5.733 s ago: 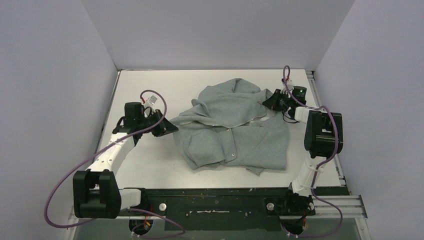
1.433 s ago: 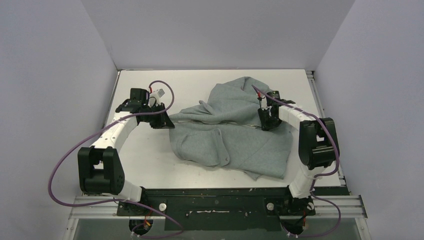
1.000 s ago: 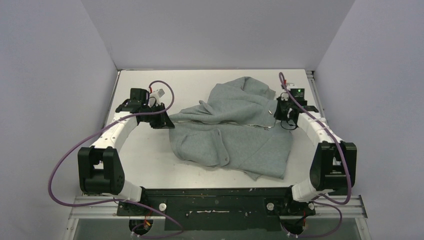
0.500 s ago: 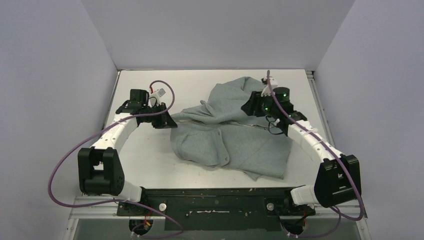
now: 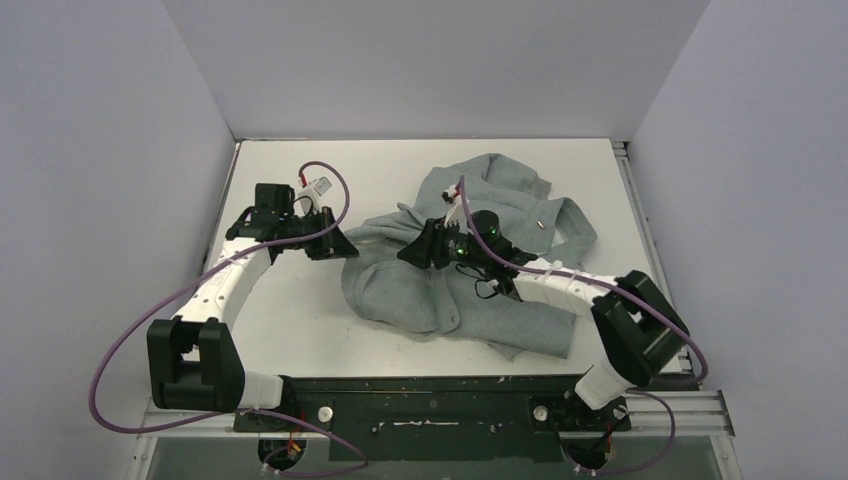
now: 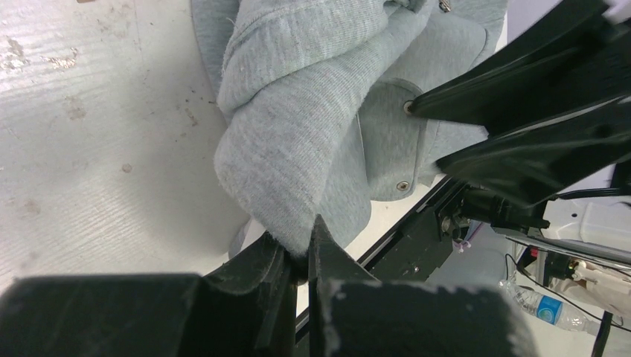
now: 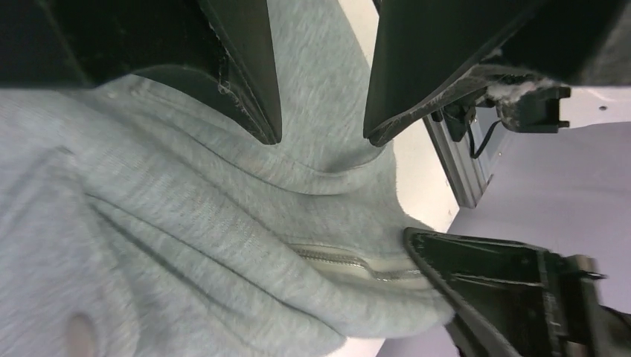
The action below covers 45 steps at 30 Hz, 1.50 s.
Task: Zip up the jacket
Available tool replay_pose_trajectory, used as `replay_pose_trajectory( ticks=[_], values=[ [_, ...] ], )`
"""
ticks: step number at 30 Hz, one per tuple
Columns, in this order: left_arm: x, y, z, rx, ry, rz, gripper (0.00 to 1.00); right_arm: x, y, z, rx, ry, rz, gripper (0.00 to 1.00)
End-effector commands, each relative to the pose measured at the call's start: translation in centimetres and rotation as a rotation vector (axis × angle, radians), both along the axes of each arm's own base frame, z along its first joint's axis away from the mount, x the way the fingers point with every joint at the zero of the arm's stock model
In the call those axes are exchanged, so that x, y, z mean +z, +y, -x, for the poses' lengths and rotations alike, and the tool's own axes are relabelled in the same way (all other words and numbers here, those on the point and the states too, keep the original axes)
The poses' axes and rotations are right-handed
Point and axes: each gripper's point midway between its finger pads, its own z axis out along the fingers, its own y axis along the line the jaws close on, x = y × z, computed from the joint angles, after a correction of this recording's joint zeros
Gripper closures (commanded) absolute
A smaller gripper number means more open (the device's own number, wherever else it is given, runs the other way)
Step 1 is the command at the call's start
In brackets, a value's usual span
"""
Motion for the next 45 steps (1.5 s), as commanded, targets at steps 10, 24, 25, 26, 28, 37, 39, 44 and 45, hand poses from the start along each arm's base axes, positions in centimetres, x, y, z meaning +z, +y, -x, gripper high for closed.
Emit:
replay_pose_trajectory(
  ticks=[10, 24, 25, 26, 28, 37, 39, 44, 45],
  values=[
    [2.4, -0.3, -0.7, -0.009, -0.077, 0.021, 1.00, -0.1, 3.4, -5.5, -0.092, -0.144, -0.172, 0.56],
    [2.1, -0.2, -0.8, -0.008, -0.065, 0.014, 1.00, -1.1, 2.6, -8.2, -0.084, -0.124, -0.183, 0.53],
    [2.1, -0.2, -0.8, -0.008, -0.064, 0.014, 1.00, -1.4, 3.0, -8.1, -0.065, -0.113, -0.186, 0.53],
    [2.0, -0.2, -0.9, -0.008, -0.062, 0.014, 1.00, -1.7, 3.2, -8.0, -0.053, -0.102, -0.192, 0.52],
    [2.0, -0.2, -0.9, -0.008, -0.063, 0.014, 1.00, -2.1, 3.6, -7.9, -0.033, -0.081, -0.209, 0.52],
    [2.0, -0.3, -0.9, -0.009, -0.056, 0.023, 1.00, -2.7, 4.6, -6.5, 0.069, -0.053, -0.279, 0.46],
    [2.0, -0.3, -0.9, -0.010, -0.056, 0.024, 1.00, -2.6, 4.9, -6.2, 0.106, -0.051, -0.311, 0.44],
    [2.3, -0.5, -0.9, -0.012, -0.060, 0.032, 1.00, -2.8, 5.8, -5.5, 0.222, -0.041, -0.373, 0.43],
    [2.4, -0.5, -0.9, -0.013, -0.062, 0.034, 1.00, -2.6, 5.8, -5.4, 0.239, -0.040, -0.390, 0.43]
  ],
)
